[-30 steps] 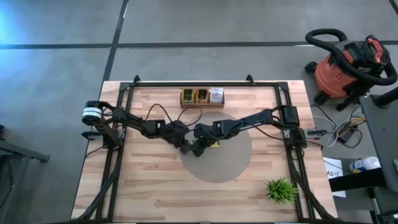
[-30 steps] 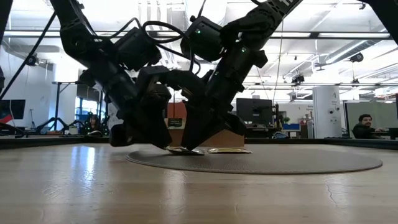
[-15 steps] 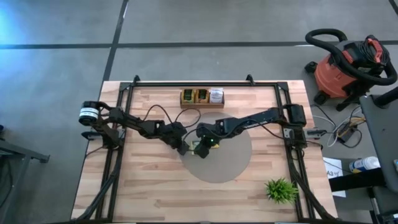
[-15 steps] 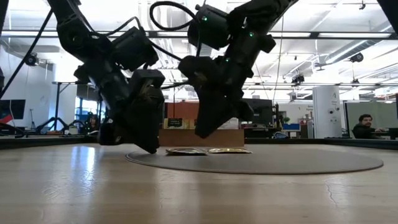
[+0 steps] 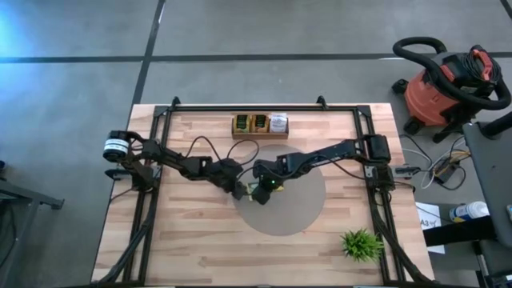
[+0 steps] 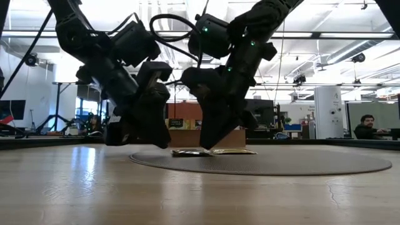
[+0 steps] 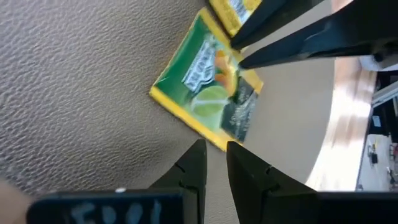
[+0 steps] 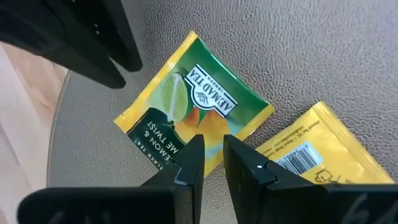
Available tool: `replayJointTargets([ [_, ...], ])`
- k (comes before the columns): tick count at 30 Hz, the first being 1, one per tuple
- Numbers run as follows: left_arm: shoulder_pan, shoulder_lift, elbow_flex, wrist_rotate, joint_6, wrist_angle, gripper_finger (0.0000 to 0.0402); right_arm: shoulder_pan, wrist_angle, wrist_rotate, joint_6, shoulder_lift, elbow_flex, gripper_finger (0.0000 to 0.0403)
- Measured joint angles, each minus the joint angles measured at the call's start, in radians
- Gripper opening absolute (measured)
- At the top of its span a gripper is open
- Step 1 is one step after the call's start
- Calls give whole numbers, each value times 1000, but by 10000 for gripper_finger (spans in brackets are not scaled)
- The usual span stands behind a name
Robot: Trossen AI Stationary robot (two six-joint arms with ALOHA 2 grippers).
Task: Pick & Place Tea
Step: Put the left yellow tea bag into the left compartment of the wooden organizer
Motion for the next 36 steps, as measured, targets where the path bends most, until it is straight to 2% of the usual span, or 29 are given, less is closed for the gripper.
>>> replayJointTargets([
  [10, 0, 6, 8, -23, 19, -3, 58, 1, -29, 19, -15, -15, 9, 59],
  [15, 0, 6, 10, -23, 35, -3, 58, 2, -181, 51, -82, -56, 39, 59],
  [18, 0, 5, 10, -23, 35, -5, 58, 13, -241, 28, -147, -84, 41, 59],
  [22, 0, 5, 10, -23, 38, -5, 58, 32, -227, -68, -193, -73, 24, 59],
  [28, 0, 8, 10, -23, 38, -6, 58, 39, -98, -72, -180, -14, 29, 59],
  [36, -7, 18, 10, -19, 10, -5, 58, 33, -88, -76, -177, 43, 32, 59],
])
